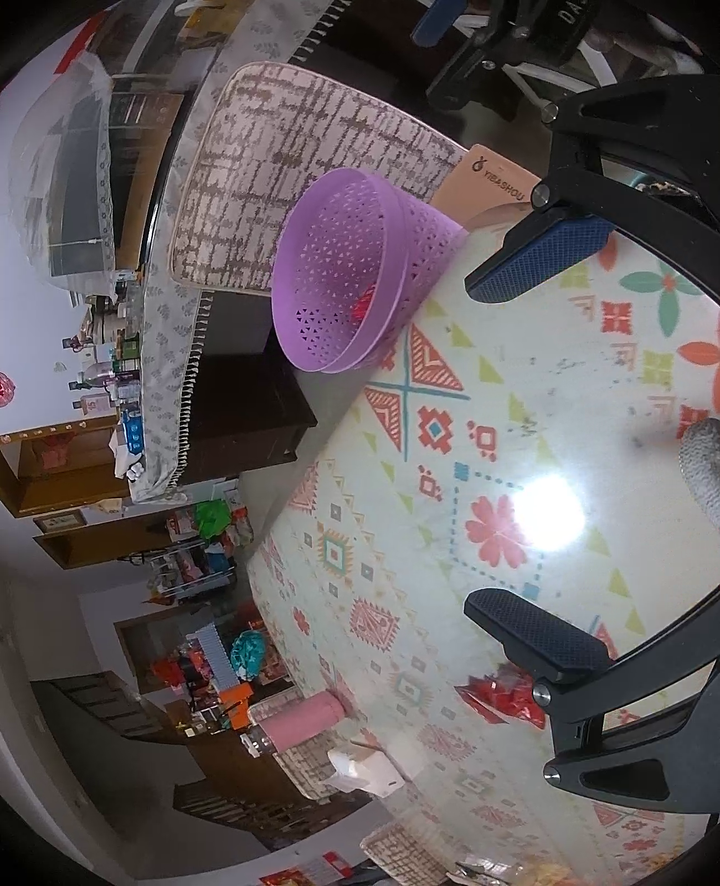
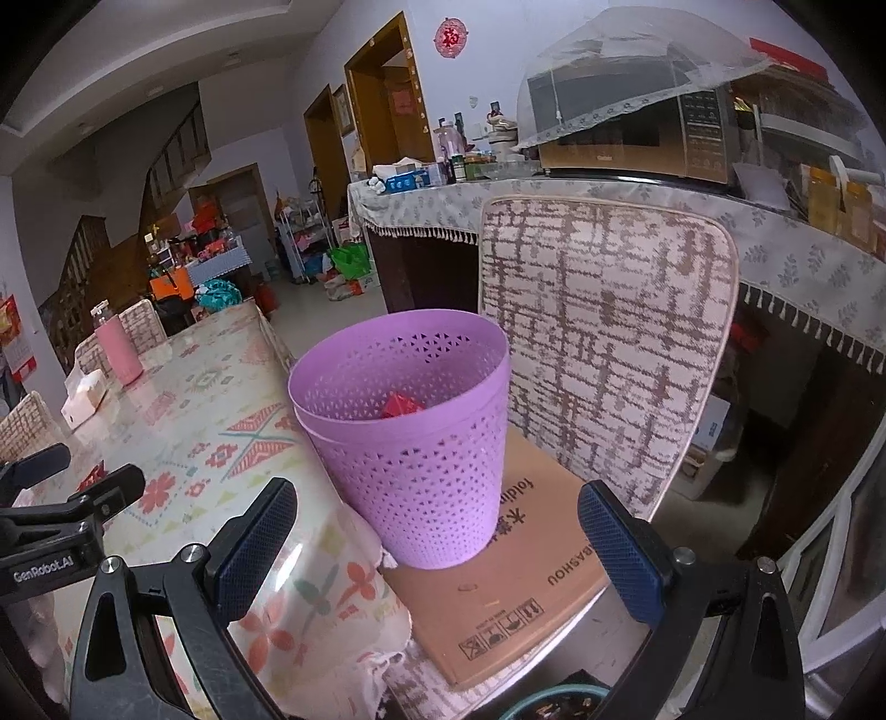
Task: Collect trash
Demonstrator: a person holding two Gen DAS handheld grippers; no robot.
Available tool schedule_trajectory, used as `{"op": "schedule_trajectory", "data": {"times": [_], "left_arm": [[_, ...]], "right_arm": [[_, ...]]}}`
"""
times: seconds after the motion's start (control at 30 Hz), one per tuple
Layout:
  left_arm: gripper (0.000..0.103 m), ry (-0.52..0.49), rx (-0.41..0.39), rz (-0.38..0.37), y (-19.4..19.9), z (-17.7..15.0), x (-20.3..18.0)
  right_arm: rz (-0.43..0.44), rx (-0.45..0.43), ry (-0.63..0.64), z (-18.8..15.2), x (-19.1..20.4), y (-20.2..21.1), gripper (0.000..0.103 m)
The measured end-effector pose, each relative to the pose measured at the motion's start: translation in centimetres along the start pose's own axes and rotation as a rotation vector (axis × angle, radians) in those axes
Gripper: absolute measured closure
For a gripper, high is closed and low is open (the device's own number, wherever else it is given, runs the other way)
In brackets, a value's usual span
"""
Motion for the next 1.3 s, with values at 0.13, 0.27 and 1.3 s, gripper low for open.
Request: {"op": "schedule_trajectory", "data": {"times": [0.13, 0.27, 1.3], "left_arm": [[0.000, 0.007, 0.014, -0.017, -1.5, 1.3, -0.1], [0.000, -0.003, 0.011, -0.021, -2.6, 2.3, -0.1], [0.001, 0.048, 0.086, -0.092, -3.2, 0.7, -5.7]], "right_arm": [[-0.002, 0.009, 0.026, 0.9, 0.5, -1.1, 0.000], [0.001, 0.013, 0.036, 1.9, 1.0, -1.9, 0.000], [-0.003, 0.024, -0.037, 1.8, -3.1, -4.1, 0.000]]}}
Point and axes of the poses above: each gripper's, at about its wrist camera, not at the fingertips, and y roughly against the way its jaws point, x to its left, z to its top, the point moved 8 cm from there along -y, roughly the way its jaws point, and after that the axes turned 12 degrees about y, right-handed, at the moved point
